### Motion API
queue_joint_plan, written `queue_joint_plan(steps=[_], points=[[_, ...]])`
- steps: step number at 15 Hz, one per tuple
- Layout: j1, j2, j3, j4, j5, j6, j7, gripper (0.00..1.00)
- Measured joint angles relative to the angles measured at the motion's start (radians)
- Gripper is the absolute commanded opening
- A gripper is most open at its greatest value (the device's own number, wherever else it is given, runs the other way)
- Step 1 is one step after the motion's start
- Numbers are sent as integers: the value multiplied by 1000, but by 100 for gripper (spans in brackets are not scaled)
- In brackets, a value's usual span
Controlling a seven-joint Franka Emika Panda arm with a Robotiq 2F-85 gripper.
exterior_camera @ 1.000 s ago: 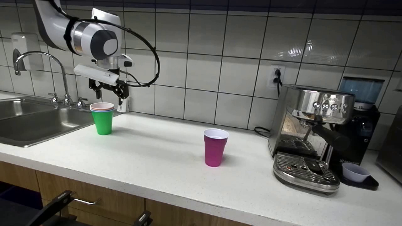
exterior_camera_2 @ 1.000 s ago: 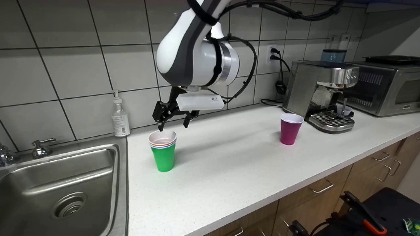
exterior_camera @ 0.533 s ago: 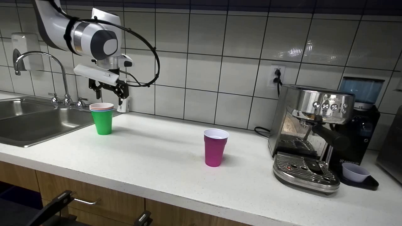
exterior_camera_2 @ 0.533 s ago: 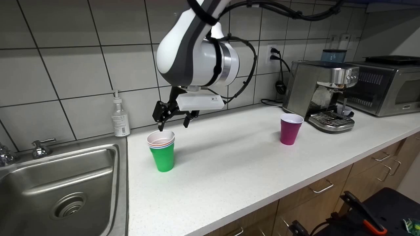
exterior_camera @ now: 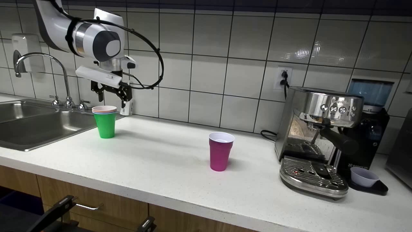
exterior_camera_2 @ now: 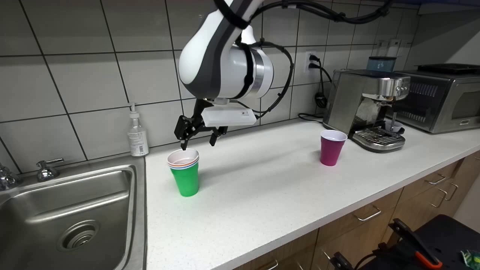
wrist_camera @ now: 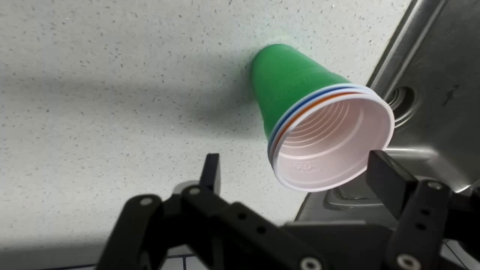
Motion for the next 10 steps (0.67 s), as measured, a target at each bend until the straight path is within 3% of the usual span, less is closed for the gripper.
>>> queue_joint_plan(steps=[10], points=[[3, 12, -7, 0, -30, 1, 0, 100]])
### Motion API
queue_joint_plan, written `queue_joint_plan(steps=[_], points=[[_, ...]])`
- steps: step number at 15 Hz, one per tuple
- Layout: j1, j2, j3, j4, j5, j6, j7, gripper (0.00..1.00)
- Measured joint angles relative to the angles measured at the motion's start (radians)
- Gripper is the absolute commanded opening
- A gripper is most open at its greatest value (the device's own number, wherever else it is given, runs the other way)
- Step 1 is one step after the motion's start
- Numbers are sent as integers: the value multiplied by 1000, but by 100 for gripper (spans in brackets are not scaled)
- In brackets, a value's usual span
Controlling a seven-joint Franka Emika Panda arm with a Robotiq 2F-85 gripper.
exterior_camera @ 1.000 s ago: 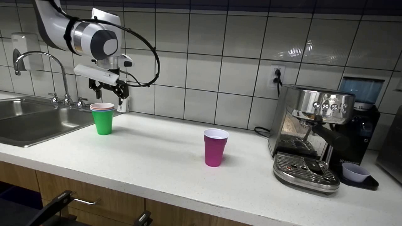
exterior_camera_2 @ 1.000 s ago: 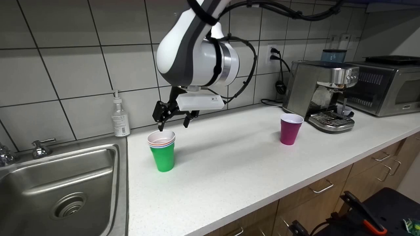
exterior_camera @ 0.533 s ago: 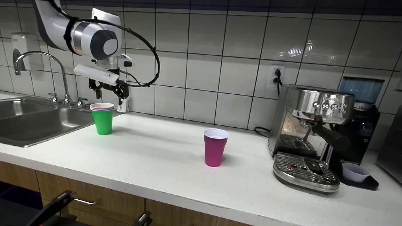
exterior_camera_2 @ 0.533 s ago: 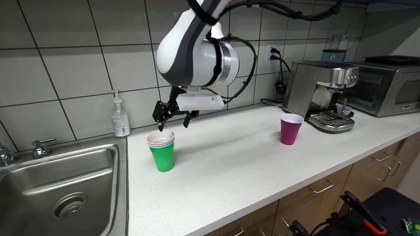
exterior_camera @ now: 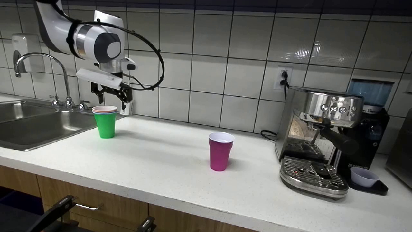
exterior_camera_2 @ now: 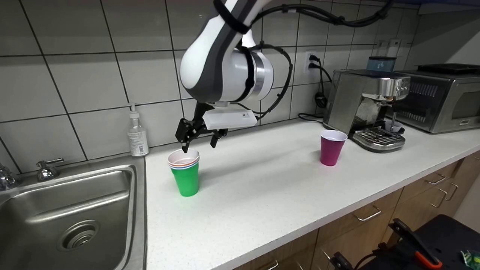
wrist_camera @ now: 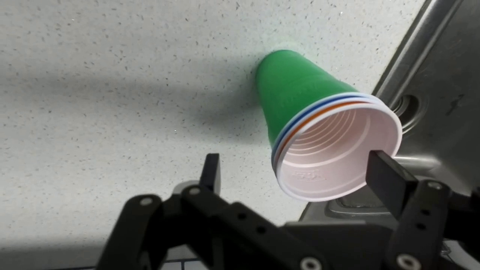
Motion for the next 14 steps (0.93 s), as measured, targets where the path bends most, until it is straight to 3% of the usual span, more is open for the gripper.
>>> queue_joint_plan(steps=[14], points=[[45, 59, -52, 64, -115, -1, 18, 100]])
